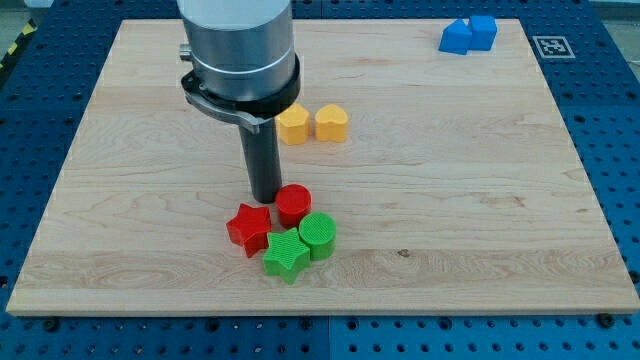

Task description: Push the red circle slightly into the red star

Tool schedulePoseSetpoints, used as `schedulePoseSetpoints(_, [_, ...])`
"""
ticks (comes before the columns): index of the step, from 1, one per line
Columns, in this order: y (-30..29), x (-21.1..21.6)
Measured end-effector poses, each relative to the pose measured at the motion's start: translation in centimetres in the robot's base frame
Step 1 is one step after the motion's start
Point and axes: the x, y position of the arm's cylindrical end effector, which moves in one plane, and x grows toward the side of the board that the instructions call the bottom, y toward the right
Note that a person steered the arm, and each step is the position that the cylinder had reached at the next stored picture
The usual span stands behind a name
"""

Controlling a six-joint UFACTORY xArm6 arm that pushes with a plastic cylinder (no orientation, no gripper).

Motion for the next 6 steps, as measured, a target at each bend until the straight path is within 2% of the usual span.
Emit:
schedulePoseSetpoints(1, [1.0,-1.0])
schedulePoseSetpoints(4, [7.5,-0.4])
schedulePoseSetpoints(6, [5.5,1.4])
